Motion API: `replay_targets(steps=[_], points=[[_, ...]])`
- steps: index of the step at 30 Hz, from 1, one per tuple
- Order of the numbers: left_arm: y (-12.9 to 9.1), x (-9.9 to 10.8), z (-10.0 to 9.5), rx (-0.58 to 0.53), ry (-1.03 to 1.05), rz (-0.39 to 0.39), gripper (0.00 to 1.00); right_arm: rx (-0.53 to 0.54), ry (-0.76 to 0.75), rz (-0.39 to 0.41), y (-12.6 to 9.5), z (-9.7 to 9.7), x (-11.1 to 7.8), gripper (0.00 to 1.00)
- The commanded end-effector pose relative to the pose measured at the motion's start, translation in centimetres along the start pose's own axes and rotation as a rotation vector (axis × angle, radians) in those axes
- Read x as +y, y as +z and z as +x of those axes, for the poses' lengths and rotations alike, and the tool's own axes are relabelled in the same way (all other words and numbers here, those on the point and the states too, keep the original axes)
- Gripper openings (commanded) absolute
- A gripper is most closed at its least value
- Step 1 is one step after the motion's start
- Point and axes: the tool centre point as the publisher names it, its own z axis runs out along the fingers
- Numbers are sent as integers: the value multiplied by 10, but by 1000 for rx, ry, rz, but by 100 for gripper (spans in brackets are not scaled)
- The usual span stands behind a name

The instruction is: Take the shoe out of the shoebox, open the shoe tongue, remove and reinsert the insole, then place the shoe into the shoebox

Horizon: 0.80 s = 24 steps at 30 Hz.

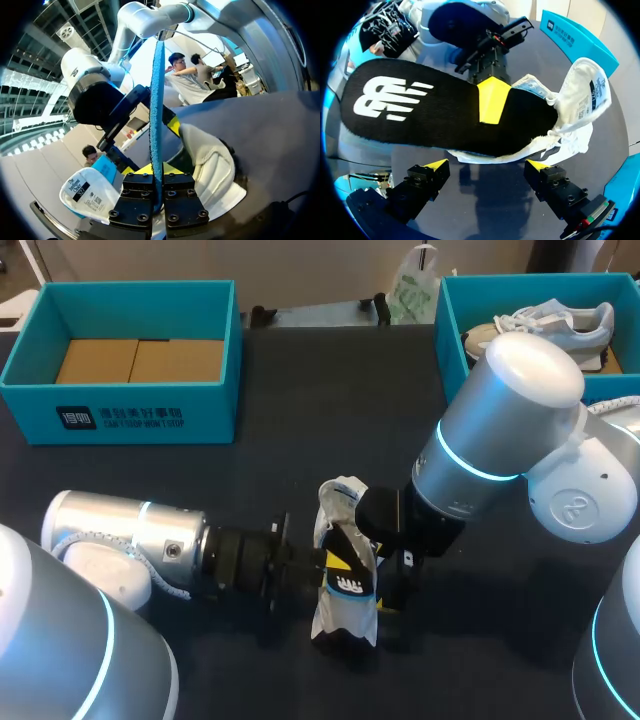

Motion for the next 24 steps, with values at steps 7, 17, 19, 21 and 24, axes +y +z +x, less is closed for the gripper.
replay_targets(steps=[7,17,19,21,24], points=[[7,10,-1,0,-8,-105,0,-1,0,0,1,0,0,100],[5,6,-1,24,-25,-134,0,-1,0,0,1,0,0,100],[4,4,-1,25,-24,-128,0,-1,0,0,1,0,0,100],[3,0,-1,25,-26,-115,19,-1,0,0,1,0,0,100],[2,-8,-2,19,-13,-96,37,-1,0,0,1,0,0,100]])
